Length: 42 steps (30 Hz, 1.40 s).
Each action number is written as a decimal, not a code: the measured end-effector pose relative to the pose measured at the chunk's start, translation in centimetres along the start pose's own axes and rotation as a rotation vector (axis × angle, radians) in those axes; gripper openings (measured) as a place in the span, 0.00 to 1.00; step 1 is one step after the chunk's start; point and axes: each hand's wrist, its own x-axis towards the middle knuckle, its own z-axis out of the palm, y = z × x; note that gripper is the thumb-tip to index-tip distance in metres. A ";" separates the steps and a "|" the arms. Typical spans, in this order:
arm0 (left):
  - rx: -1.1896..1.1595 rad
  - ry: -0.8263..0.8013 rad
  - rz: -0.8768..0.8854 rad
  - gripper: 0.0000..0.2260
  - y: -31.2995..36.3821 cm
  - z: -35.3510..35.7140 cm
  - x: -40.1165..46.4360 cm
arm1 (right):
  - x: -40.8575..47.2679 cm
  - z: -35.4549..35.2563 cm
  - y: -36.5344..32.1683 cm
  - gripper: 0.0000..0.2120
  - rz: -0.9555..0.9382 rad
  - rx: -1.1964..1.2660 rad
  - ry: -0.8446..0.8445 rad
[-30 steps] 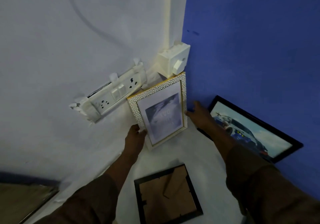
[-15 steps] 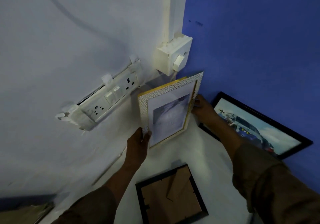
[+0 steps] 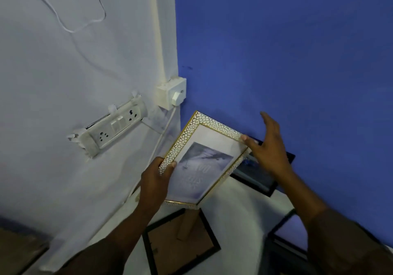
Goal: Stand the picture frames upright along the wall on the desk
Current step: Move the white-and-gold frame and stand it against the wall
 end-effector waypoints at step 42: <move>-1.242 -0.807 -0.499 0.16 22.2 14.7 -28.8 | -37.2 -24.5 0.5 0.20 0.637 0.961 0.959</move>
